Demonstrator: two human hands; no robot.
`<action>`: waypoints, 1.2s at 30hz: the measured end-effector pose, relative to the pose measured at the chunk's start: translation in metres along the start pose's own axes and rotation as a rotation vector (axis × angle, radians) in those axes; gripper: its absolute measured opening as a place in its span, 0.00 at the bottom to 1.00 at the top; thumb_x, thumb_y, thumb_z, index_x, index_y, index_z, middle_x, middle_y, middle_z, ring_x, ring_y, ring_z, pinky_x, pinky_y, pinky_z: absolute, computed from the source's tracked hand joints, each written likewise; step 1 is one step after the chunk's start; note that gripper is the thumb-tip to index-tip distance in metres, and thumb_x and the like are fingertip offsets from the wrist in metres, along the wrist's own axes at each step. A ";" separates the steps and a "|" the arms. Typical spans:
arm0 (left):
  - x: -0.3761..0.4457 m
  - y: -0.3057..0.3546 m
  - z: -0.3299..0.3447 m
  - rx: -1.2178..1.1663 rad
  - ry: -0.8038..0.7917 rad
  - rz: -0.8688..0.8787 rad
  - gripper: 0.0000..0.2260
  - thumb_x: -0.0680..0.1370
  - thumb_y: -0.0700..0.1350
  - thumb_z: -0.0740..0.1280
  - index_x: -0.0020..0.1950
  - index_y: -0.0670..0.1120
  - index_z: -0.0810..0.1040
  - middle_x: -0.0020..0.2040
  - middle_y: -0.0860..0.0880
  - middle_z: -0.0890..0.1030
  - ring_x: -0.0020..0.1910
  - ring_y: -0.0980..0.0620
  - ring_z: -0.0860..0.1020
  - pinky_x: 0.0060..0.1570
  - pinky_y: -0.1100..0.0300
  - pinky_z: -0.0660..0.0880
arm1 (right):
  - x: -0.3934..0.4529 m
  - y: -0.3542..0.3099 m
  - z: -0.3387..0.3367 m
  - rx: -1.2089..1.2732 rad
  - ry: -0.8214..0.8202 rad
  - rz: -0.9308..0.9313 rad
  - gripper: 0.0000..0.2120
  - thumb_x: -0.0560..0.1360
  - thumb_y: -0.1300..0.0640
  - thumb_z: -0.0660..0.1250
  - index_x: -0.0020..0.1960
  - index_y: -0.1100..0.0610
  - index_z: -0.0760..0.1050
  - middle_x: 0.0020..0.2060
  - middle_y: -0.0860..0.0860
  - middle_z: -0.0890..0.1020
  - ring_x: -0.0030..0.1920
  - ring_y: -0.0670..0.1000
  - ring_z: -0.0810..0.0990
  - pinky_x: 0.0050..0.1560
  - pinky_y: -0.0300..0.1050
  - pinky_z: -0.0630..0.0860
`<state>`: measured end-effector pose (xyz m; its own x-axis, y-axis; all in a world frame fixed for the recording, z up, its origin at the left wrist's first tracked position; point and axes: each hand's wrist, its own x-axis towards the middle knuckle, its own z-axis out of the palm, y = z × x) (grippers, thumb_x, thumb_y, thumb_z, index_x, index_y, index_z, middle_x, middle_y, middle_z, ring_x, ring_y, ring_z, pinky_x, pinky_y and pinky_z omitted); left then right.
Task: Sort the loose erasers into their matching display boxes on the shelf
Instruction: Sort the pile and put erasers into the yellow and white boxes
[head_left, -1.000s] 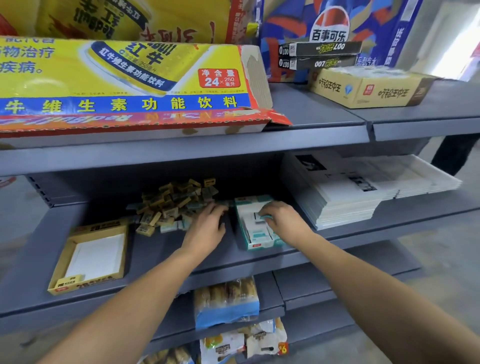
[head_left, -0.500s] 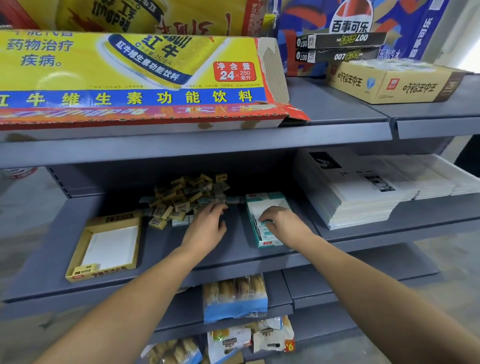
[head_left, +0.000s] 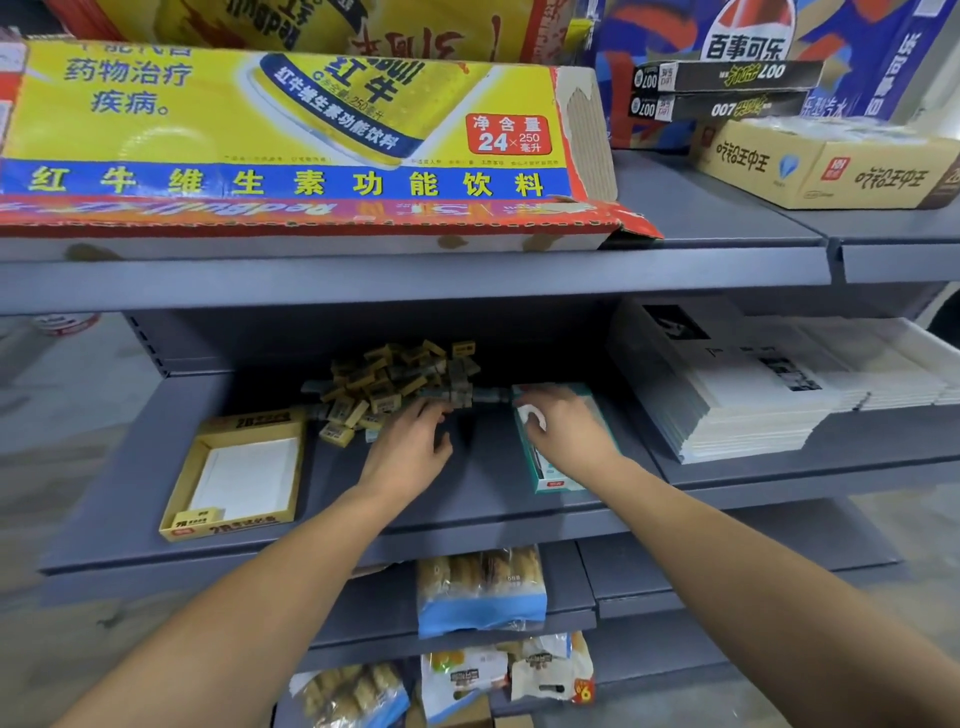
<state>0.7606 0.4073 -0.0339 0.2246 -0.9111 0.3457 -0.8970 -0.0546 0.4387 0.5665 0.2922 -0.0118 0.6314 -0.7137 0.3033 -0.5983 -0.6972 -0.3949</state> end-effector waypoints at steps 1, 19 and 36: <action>-0.002 -0.004 -0.004 0.017 0.006 -0.009 0.16 0.77 0.42 0.65 0.66 0.46 0.74 0.60 0.48 0.77 0.58 0.49 0.76 0.54 0.53 0.75 | 0.004 -0.010 0.005 0.010 -0.001 -0.028 0.14 0.75 0.64 0.63 0.58 0.59 0.80 0.58 0.56 0.79 0.59 0.57 0.75 0.58 0.46 0.72; -0.019 -0.069 -0.059 0.139 0.089 -0.181 0.16 0.74 0.41 0.69 0.61 0.46 0.77 0.60 0.45 0.78 0.57 0.42 0.75 0.54 0.53 0.73 | 0.060 -0.103 0.092 -0.051 -0.136 -0.290 0.22 0.75 0.66 0.62 0.68 0.55 0.74 0.64 0.57 0.77 0.62 0.60 0.75 0.57 0.54 0.76; -0.003 -0.081 -0.055 0.182 0.022 -0.177 0.17 0.74 0.43 0.68 0.63 0.47 0.75 0.61 0.44 0.77 0.58 0.42 0.76 0.54 0.51 0.75 | 0.074 -0.095 0.093 -0.040 -0.051 -0.264 0.22 0.78 0.61 0.65 0.71 0.58 0.69 0.68 0.59 0.72 0.68 0.60 0.70 0.61 0.49 0.72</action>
<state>0.8536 0.4370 -0.0247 0.3904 -0.8720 0.2955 -0.8963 -0.2866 0.3384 0.7161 0.3124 -0.0329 0.7917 -0.5030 0.3467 -0.4278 -0.8616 -0.2732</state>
